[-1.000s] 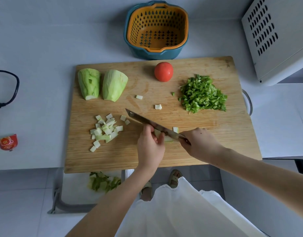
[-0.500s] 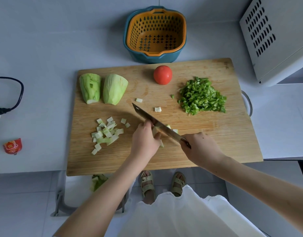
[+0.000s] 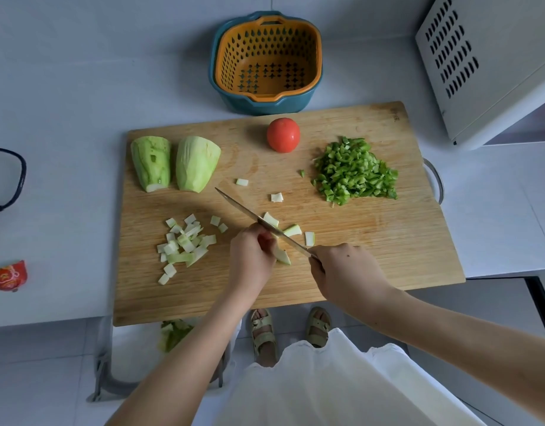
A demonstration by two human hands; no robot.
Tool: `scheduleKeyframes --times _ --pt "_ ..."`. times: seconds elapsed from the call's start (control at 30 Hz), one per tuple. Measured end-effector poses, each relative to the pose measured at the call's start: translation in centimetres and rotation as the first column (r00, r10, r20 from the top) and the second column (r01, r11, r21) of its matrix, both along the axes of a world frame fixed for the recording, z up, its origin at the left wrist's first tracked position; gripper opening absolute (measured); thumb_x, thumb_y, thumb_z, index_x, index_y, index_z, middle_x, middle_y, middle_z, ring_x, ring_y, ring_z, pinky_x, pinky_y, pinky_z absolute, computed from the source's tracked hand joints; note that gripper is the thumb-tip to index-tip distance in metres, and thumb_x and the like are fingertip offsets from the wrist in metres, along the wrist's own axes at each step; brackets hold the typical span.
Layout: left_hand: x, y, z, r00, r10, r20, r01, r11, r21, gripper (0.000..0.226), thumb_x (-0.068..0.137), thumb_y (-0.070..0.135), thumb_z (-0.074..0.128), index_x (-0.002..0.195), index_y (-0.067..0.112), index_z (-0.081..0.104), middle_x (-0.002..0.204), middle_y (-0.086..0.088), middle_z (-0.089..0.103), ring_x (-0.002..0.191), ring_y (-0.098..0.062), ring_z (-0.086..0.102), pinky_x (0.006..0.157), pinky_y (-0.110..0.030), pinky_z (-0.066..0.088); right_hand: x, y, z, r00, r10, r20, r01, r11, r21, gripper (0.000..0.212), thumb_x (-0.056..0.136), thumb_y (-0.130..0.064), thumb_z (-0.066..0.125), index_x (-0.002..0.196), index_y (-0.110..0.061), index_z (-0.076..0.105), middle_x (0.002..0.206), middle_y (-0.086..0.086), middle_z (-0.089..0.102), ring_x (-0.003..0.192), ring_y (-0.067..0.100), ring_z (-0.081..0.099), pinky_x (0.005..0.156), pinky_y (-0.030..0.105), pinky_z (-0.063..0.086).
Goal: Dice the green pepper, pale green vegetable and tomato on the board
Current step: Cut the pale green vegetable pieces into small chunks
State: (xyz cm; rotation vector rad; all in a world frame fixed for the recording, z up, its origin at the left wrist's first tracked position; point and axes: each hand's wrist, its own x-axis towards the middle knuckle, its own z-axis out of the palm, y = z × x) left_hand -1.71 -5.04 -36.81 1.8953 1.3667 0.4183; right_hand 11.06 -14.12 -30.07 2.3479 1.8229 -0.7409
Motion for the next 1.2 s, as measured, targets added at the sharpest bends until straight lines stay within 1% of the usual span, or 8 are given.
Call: scheduleKeyframes --times 0.1,0.2,0.33,0.57,0.73,0.87,1.0,1.2 --pt "0.0 0.0 0.0 1.000 0.003 0.016 -0.003 1.000 -0.015 0.014 0.084 0.006 0.065 0.076 0.017 0.060 0.075 0.000 0.066 0.067 -0.019 0.067 0.063 -0.039 0.057 -0.5 0.5 -0.7 1.000 -0.024 -0.015 0.023 1.000 -0.012 0.021 0.098 -0.023 0.032 0.082 -0.018 0.045 0.057 -0.003 0.035 0.046 0.016 0.033 0.042 0.027 0.020" --pt "0.1 0.0 0.1 1.000 0.016 0.027 -0.015 0.999 -0.029 0.015 0.082 0.001 0.065 0.077 0.014 0.062 0.074 0.006 0.061 0.072 -0.021 0.066 0.066 -0.040 0.057 -0.6 1.5 -1.9 0.996 -0.055 -0.065 0.053 0.998 -0.033 0.023 0.097 -0.022 0.033 0.079 -0.015 0.046 0.061 0.000 0.040 0.058 0.025 0.044 0.043 0.026 0.022" --pt "-0.1 -0.1 0.1 0.999 -0.005 0.050 0.006 1.000 -0.011 0.018 0.083 0.002 0.064 0.074 0.016 0.058 0.071 0.006 0.060 0.068 -0.021 0.066 0.064 -0.039 0.056 0.1 1.1 -1.3 0.993 -0.076 -0.092 0.074 0.997 -0.032 0.033 0.097 -0.023 0.035 0.064 -0.020 0.035 0.057 -0.004 0.036 0.049 0.017 0.035 0.043 0.026 0.022" --pt "-0.4 -0.1 -0.8 0.996 -0.052 0.066 0.048 0.997 0.059 0.005 0.086 0.003 0.062 0.083 0.005 0.066 0.079 -0.005 0.068 0.065 -0.020 0.067 0.061 -0.038 0.056 0.4 -0.1 0.2 0.999 -0.034 -0.032 0.032 0.999 -0.042 0.025 0.098 -0.025 0.034 0.075 -0.018 0.042 0.057 -0.004 0.036 0.046 0.014 0.032 0.043 0.025 0.022" --pt "-0.5 -0.1 -1.1 0.995 -0.038 0.091 0.034 0.998 0.047 0.010 0.083 -0.001 0.064 0.078 0.007 0.062 0.078 -0.004 0.066 0.066 -0.021 0.066 0.061 -0.039 0.055 0.2 0.9 -2.0 0.999 -0.030 -0.044 0.029 0.999 -0.040 0.025 0.097 -0.024 0.033 0.083 -0.016 0.053 0.062 0.000 0.043 0.057 0.024 0.044 0.043 0.027 0.024" --pt "-0.9 -0.2 -1.4 0.989 -0.128 0.074 0.109 0.970 0.216 0.017 0.076 -0.012 0.062 0.073 0.004 0.059 0.074 -0.005 0.059 0.057 -0.021 0.060 0.053 -0.035 0.052 0.6 -0.1 -0.9 0.998 -0.023 -0.059 0.023 1.000 -0.010 0.023 0.097 -0.024 0.035 0.075 -0.019 0.043 0.056 -0.005 0.036 0.048 0.016 0.035 0.043 0.025 0.023" --pt "-1.3 -0.3 -2.0 0.983 -0.167 0.078 0.141 0.955 0.261 0.017 0.074 -0.016 0.059 0.073 0.001 0.061 0.076 -0.009 0.059 0.057 -0.020 0.059 0.051 -0.038 0.052 0.7 -0.6 -0.2 1.000 -0.009 -0.026 0.008 1.000 -0.028 0.024 0.097 -0.025 0.034 0.075 -0.018 0.042 0.056 -0.005 0.035 0.046 0.012 0.030 0.043 0.025 0.022" --pt "-1.3 -0.5 -2.5 0.984 -0.135 0.115 0.105 0.966 0.236 0.013 0.078 -0.013 0.059 0.076 -0.001 0.060 0.084 -0.011 0.060 0.062 -0.024 0.063 0.054 -0.043 0.054 0.4 0.6 -1.9 1.000 -0.012 -0.020 0.011 0.999 -0.048 0.027 0.098 -0.025 0.032 0.089 -0.016 0.056 0.059 -0.004 0.036 0.059 0.024 0.044 0.043 0.025 0.023"
